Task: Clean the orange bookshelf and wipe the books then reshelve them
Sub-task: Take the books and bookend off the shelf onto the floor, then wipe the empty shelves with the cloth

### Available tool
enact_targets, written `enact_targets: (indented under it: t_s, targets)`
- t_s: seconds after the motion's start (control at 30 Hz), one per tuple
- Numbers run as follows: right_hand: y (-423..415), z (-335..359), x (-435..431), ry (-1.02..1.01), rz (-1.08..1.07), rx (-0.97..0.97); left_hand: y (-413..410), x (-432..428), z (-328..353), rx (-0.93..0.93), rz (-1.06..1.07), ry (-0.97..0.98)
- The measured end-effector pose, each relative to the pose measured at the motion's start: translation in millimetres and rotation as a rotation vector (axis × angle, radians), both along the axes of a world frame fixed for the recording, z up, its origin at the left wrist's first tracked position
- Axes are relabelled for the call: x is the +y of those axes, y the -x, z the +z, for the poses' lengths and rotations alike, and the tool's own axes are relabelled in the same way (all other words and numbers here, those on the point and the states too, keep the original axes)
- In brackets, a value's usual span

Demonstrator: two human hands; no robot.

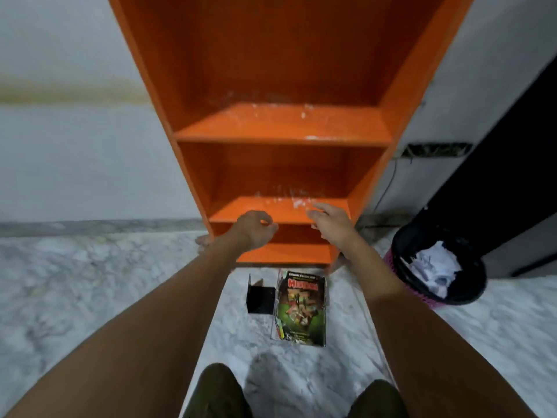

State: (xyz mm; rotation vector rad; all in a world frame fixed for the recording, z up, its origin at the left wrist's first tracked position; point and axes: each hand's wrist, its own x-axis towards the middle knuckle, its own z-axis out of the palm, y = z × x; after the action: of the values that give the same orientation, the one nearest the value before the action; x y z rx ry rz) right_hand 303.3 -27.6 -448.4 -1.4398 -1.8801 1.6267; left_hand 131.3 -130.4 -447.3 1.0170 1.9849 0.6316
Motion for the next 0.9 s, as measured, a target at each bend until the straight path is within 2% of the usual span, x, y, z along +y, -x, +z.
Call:
enact_targets:
  t_s: [0.17, 0.3, 0.53, 0.73, 0.9]
  targets:
    - [26, 177, -26, -0.148, 0.041, 0.041, 13, -37, 167, 0.106, 0.016, -0.055]
    - [45, 272, -43, -0.253, 0.158, 0.096, 32, -58, 265, 0.19, 0.073, -0.121]
    - [73, 363, -55, -0.424, 0.319, 0.17, 50, -89, 387, 0.338, 0.183, -0.289]
    - [118, 427, -70, -0.539, 0.424, 0.256, 92, -126, 457, 0.463, 0.282, -0.37]
    - [180, 490, -82, -0.664, 0.466, 0.354, 153, -141, 508, 0.492, 0.349, -0.443]
